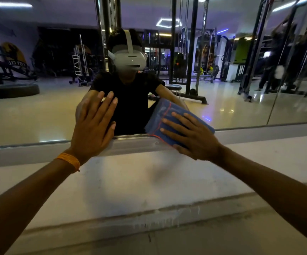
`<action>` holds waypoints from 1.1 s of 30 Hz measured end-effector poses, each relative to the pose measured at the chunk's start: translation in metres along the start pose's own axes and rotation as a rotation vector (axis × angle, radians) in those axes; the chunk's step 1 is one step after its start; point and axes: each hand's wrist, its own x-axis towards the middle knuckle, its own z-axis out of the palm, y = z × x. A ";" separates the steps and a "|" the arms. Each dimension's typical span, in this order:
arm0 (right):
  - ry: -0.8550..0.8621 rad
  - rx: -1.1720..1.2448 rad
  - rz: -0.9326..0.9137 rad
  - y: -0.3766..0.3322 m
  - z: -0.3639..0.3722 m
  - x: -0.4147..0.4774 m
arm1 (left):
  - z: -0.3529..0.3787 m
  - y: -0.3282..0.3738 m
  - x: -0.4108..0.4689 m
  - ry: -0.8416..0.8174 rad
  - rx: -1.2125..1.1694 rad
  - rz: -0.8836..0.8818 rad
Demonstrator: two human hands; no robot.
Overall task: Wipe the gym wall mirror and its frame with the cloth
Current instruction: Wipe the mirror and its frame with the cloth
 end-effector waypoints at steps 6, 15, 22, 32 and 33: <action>-0.040 -0.008 0.116 0.024 -0.009 -0.050 | -0.006 -0.014 -0.011 -0.006 0.020 0.014; 0.003 0.069 -0.117 -0.038 0.008 0.058 | -0.026 -0.056 -0.033 0.016 0.068 -0.019; -0.028 0.005 0.038 -0.009 -0.003 0.001 | -0.027 -0.065 -0.049 0.015 0.069 -0.045; 0.002 0.024 -0.136 -0.068 0.009 0.093 | -0.035 -0.090 -0.050 0.056 0.063 -0.013; -0.004 0.007 -0.125 -0.050 0.006 0.071 | -0.034 -0.090 -0.050 0.055 0.054 -0.017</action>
